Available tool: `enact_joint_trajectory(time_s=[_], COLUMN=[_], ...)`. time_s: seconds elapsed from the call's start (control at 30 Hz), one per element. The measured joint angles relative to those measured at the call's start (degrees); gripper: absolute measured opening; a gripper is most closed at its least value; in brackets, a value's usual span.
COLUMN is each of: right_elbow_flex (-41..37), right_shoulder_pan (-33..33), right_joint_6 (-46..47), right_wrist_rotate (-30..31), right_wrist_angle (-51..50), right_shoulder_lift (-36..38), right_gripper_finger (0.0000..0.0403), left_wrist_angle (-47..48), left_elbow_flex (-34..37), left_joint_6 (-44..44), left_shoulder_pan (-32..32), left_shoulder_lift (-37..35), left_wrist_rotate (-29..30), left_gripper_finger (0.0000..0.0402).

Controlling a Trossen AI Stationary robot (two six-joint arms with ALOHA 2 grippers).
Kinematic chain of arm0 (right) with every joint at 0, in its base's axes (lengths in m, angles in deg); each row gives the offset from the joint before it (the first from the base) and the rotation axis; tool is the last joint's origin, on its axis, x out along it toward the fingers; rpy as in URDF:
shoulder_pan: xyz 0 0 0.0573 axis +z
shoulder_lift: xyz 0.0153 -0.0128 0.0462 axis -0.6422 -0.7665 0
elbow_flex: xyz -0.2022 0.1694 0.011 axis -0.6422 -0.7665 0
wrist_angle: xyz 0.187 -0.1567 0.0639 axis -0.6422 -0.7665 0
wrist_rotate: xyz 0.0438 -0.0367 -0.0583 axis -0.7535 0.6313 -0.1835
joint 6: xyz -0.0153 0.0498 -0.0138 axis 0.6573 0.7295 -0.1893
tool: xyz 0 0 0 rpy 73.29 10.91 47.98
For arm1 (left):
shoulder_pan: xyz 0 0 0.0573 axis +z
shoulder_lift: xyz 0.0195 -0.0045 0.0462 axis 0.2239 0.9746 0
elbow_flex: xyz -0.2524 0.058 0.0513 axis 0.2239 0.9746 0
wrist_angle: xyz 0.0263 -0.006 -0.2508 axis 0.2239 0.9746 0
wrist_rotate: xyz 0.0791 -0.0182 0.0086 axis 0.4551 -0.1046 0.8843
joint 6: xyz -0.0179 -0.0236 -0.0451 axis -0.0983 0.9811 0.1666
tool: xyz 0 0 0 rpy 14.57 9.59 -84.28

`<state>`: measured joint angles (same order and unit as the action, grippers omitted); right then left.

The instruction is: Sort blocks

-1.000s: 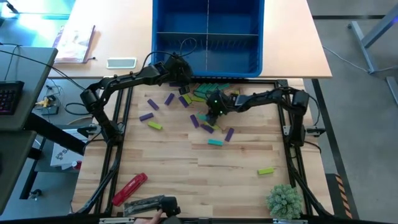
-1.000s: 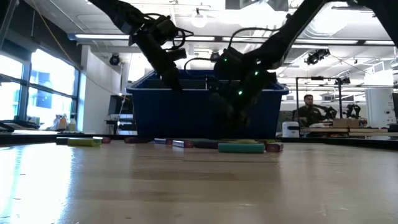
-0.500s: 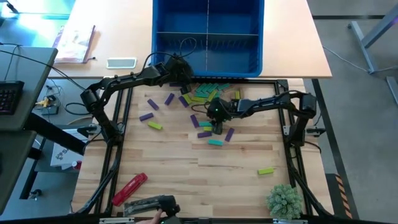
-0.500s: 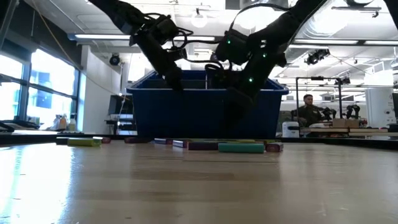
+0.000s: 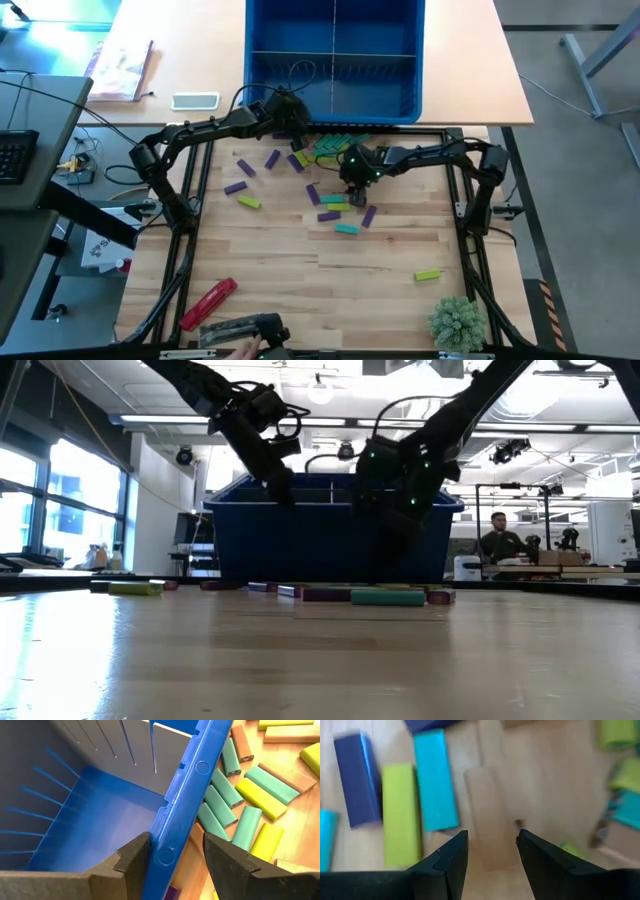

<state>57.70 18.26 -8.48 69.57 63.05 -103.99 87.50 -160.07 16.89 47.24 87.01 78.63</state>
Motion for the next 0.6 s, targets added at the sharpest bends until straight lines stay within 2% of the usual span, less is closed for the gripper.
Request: enact_joint_trajectory(time_s=[0.17,0.43,0.6], right_elbow_flex=[0.21,0.26,0.28], right_shoulder_pan=[-0.03,0.22,1.13], right_joint_6=[-2.52,2.09,4.12], right_wrist_rotate=[1.32,2.44,6.69], right_wrist_angle=[1.08,1.35,-0.03], right_shoulder_lift=[-3.86,-5.25,-5.32], right_gripper_finger=[0.0161,0.0160,0.0122], left_wrist_angle=[-0.02,-0.16,-0.75], left_elbow_flex=[0.00,0.00,0.04], left_joint_6=[1.26,0.44,-0.46], left_shoulder_pan=[-0.11,-0.37,-0.54], left_shoulder_lift=[0.00,0.07,0.09], left_wrist_rotate=[0.06,2.97,4.06], left_gripper_finger=[0.0164,0.0164,0.0164])
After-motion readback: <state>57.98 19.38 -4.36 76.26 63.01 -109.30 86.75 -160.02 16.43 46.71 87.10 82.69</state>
